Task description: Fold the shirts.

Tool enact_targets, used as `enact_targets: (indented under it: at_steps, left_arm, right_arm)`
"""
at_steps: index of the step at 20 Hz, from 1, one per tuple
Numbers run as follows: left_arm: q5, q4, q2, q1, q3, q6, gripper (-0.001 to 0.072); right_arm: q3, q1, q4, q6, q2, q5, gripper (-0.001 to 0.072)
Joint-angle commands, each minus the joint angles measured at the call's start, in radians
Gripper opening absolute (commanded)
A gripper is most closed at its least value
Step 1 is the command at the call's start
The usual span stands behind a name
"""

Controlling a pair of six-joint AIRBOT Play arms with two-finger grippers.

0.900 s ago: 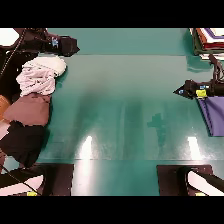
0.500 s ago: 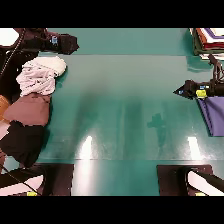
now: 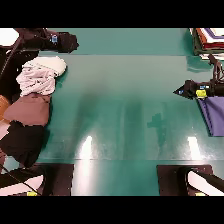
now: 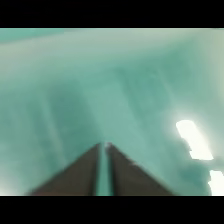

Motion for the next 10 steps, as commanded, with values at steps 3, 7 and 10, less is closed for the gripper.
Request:
enact_targets:
  at_steps: [3, 7, 10]
  left_arm:
    - [0.07, 0.456, -0.045, 0.071, 0.0, -0.168, 0.0499]
    - [0.099, 0.447, -0.212, 0.237, 0.0, -0.186, 0.05]
    - [0.162, 0.401, -0.349, 0.306, 0.001, -0.184, 0.05]
  right_arm:
    - [0.0, 0.001, 0.001, 0.0, 0.0, 0.001, 0.0018]
    - [0.0, 0.002, 0.008, 0.001, 0.0, 0.002, 0.0019]
    - [0.0, 0.002, 0.008, 0.001, 0.0, 0.002, 0.0018]
